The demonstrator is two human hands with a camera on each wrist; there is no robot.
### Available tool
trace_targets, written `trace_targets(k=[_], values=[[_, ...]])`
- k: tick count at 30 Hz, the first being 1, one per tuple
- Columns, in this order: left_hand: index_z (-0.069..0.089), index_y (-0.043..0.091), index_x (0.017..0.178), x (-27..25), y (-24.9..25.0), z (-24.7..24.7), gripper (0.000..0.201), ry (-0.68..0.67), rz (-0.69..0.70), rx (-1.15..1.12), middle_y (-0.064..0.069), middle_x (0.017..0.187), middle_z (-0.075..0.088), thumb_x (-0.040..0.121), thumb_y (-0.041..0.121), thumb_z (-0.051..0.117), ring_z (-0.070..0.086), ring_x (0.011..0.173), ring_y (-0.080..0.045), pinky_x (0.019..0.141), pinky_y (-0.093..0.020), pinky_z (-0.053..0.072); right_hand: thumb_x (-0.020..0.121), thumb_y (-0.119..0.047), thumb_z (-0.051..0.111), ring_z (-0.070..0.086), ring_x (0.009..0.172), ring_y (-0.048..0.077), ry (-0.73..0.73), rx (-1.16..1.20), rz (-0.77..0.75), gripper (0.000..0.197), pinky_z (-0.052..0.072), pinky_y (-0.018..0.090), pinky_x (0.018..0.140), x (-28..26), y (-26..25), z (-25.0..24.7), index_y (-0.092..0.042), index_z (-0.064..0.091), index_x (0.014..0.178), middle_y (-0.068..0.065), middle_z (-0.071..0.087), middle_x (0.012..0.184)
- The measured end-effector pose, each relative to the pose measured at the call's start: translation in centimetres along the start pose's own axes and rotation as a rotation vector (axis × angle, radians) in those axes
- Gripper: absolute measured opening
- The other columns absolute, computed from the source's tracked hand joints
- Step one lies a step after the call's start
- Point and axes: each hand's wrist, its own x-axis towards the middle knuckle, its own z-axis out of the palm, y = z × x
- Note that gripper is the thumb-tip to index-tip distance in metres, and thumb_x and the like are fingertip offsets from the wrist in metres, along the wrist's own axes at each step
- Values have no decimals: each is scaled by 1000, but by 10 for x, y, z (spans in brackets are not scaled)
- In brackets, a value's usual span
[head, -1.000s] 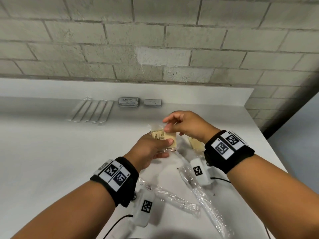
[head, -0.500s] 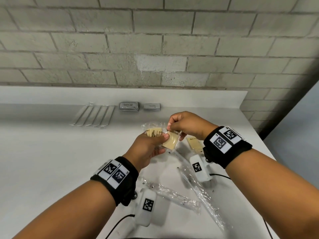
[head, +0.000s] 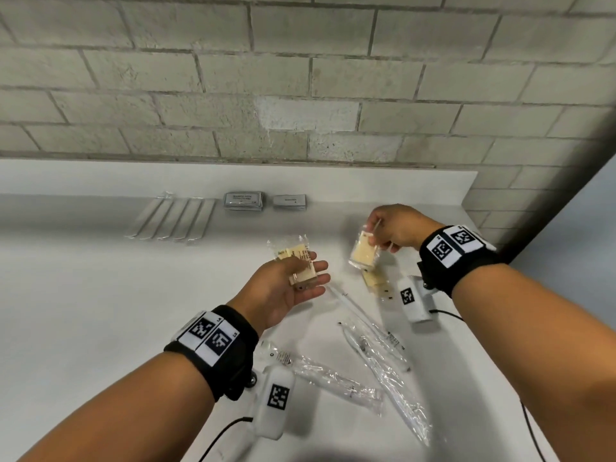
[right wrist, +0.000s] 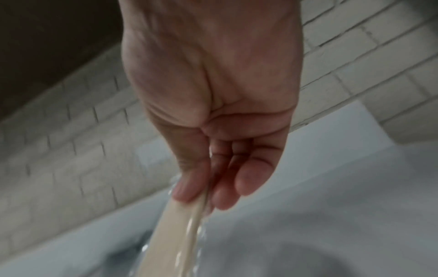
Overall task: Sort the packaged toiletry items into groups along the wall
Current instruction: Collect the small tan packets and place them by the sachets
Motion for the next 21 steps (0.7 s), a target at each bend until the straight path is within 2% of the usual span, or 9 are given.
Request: trace_targets(k=[4,7,9,11,12,14,16,19,21], values=[[62,8,114,0,-4,-7,22,-32,12,43,-11,111,71,93,5,53,70,97,-31,86,-41,55,80,-10,74,62,72,17,-159,-277,69,18,51,27,63,18,19,14,-17,66,94,2,66,84],[62,8,111,3,-4,-9,20,-18,40,40,-10,102,73,91,5,58,72,89,-27,81,-37,56,78,-20,77,59,98,22,-79,-545,42,37,46,29,82,28,28,28,-18,64,112,2,58,109],[60,6,112,3,-3,-10,22,-12,57,65,-8,98,75,90,6,60,73,85,-25,78,-36,57,78,-23,76,57,105,26,7,-552,7,40,46,32,88,26,25,31,-19,61,115,4,52,116],[58,3,115,4,-3,-10,26,-4,71,94,-8,96,75,89,5,61,73,83,-24,77,-35,57,81,-25,72,59,99,23,106,-337,-88,31,47,30,82,19,11,32,-16,64,109,4,56,107],[58,3,116,5,-3,-9,27,-4,74,101,-9,96,75,89,5,61,73,83,-25,76,-35,57,82,-26,72,61,89,19,114,-107,-133,26,47,28,75,10,-2,33,-14,66,104,2,62,101],[59,5,115,4,-3,-6,27,-26,76,115,-10,97,74,88,5,62,73,83,-25,75,-34,58,82,-25,73,58,70,12,-29,350,-190,22,43,22,59,-14,-30,37,-12,70,99,-1,68,87],[61,7,114,1,-3,-2,26,-54,83,126,-12,100,73,88,7,62,72,85,-26,71,-32,59,80,-21,75,57,61,10,-153,435,-238,19,39,21,51,-31,-46,45,-10,68,94,-3,67,76],[62,7,115,-2,-5,-1,26,-54,98,107,-12,101,71,91,16,61,71,85,-25,65,-28,60,79,-11,75,58,54,13,-87,459,-257,14,41,23,47,-37,-47,58,-10,62,85,-1,65,66],[60,4,117,-4,0,-2,31,0,106,62,-13,97,70,93,23,58,70,80,-23,61,-27,59,81,-1,72,60,50,15,-73,643,-221,17,47,24,45,-37,-44,57,-10,57,83,6,63,65]])
